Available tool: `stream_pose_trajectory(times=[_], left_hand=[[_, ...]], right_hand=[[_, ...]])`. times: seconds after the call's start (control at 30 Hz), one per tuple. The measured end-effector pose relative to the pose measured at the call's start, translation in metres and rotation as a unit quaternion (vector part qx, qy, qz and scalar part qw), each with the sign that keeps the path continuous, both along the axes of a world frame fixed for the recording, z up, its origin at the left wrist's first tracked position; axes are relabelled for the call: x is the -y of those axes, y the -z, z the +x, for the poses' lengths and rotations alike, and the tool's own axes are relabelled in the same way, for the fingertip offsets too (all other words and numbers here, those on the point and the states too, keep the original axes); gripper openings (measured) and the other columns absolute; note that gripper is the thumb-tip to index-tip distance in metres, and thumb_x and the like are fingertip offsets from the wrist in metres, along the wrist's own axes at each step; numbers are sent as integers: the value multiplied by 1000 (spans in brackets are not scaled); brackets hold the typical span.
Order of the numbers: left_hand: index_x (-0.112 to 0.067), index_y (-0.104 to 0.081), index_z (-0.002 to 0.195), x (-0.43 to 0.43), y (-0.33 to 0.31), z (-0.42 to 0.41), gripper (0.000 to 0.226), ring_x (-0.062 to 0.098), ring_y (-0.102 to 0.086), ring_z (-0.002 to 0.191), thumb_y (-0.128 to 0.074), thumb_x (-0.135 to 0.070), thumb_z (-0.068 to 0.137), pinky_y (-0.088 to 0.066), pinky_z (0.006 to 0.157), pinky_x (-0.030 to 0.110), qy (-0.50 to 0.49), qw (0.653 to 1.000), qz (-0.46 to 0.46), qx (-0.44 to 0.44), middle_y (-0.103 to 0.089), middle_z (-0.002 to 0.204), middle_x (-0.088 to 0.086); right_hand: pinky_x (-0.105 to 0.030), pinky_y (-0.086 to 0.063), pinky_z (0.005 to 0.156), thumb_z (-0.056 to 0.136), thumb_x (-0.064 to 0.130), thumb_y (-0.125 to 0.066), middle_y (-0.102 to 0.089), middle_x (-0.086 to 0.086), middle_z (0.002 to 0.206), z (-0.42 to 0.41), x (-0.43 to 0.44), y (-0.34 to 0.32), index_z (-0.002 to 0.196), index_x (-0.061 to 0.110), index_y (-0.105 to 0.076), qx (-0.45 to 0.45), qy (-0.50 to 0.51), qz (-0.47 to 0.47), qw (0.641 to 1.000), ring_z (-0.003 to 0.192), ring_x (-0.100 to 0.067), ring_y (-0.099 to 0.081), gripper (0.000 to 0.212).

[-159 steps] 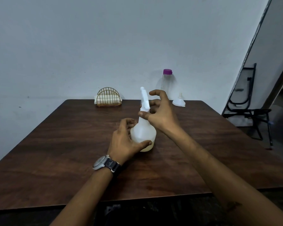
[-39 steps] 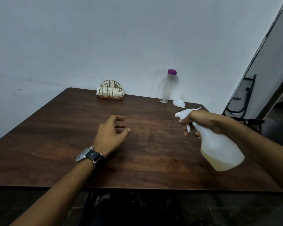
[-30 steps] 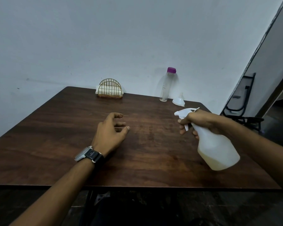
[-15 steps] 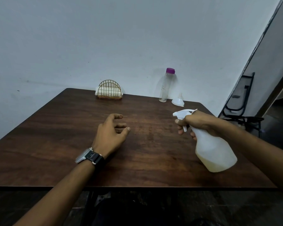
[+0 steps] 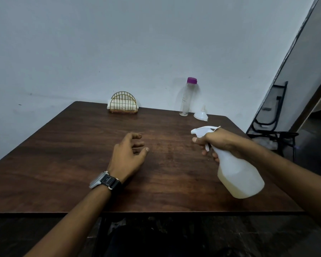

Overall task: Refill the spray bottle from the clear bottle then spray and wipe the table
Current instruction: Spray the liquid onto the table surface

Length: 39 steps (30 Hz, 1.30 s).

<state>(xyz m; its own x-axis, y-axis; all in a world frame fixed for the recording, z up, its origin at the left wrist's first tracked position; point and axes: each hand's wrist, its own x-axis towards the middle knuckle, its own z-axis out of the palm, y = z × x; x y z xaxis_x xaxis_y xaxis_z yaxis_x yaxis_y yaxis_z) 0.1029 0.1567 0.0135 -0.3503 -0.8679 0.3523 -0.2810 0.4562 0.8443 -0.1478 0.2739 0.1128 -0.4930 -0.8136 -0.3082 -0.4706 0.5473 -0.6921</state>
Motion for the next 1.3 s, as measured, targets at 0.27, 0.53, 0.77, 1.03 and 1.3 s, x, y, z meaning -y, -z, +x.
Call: stream_pose_trajectory(times=[0.27,0.53,0.77,1.03,1.3], left_hand=[[-23,-59,121,1,-1,3,42,-4,-68,88,-79,-26,85,-47,70,6,-20,1000,-2,-3,-75,106,-8],[-24,-58,122,1,-3,11,40,-6,-66,86,-77,-25,86,-48,70,8,-29,1000,-3,5,-74,103,-11],[-23,-58,123,4,-3,26,38,1,-69,91,-72,-20,89,-53,82,21,-48,999,-2,1,-74,106,-9],[-19,-57,125,10,-5,45,38,7,-68,94,-65,-9,90,-49,86,21,-60,998,0,3,-73,113,-5],[-19,-57,124,10,-2,45,38,3,-69,92,-66,-8,89,-50,85,19,-58,998,7,-3,-72,111,-6]], right_hand=[[-26,-43,52,93,35,-70,-77,-12,85,9,-1,-3,71,16,-68,15,-39,3,999,45,-15,-48,30],[-27,-44,49,91,32,-73,-63,-8,60,37,18,-4,57,15,-54,-10,-44,-26,999,41,-18,-46,42],[-27,-46,50,92,36,-73,-77,-10,80,63,32,-9,79,12,-66,2,-102,-22,995,45,-15,-50,29],[-23,-44,47,93,24,-69,-71,-8,71,80,45,-6,72,16,-69,0,-82,-19,996,41,-16,-47,23],[-25,-42,49,94,26,-68,-62,-6,60,86,50,-8,62,15,-59,-3,-86,7,996,41,-16,-45,36]])
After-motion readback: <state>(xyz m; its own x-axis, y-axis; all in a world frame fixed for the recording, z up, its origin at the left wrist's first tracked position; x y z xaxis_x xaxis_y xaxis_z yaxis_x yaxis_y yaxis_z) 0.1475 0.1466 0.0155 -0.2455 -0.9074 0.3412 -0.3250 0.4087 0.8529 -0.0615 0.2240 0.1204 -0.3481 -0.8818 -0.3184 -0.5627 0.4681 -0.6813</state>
